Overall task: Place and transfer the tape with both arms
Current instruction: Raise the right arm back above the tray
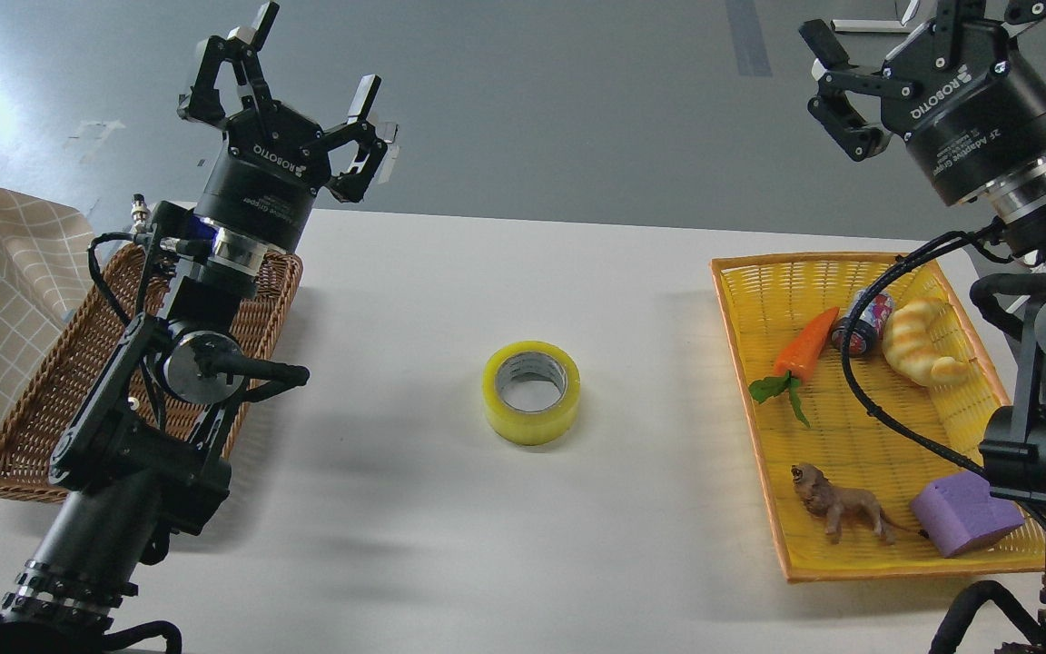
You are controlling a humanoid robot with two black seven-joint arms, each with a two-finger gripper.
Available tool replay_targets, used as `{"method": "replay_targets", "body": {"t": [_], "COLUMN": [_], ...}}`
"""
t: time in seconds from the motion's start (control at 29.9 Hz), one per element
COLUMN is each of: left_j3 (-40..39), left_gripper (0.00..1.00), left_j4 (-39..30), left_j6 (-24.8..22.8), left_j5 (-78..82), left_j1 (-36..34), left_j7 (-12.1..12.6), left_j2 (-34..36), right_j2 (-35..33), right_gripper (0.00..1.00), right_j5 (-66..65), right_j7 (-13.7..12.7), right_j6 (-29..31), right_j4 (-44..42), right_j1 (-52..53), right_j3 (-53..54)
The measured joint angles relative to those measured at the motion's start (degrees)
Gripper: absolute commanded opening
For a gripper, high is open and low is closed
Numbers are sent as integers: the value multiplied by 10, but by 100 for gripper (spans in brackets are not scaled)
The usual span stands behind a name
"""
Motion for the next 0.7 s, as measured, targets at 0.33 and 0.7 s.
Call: {"method": "replay_targets", "body": {"t": [0.33,0.7], "left_j3": [0,9], "left_gripper": [98,98], "left_j4": [-4,-8], "left_j6": [-2,38], "left_j5": [0,7], "left_j1": [-10,-13], "left_j7": [-3,5], "left_j2": [-14,-23], "right_j2": [0,0], "right_gripper": [100,100], "right_j5": [1,-2], "right_j7": [1,2], "right_j6": [-7,-3], "right_j4": [-27,-62], "right_j1": [6,26], "right_j3": [-21,-39]}}
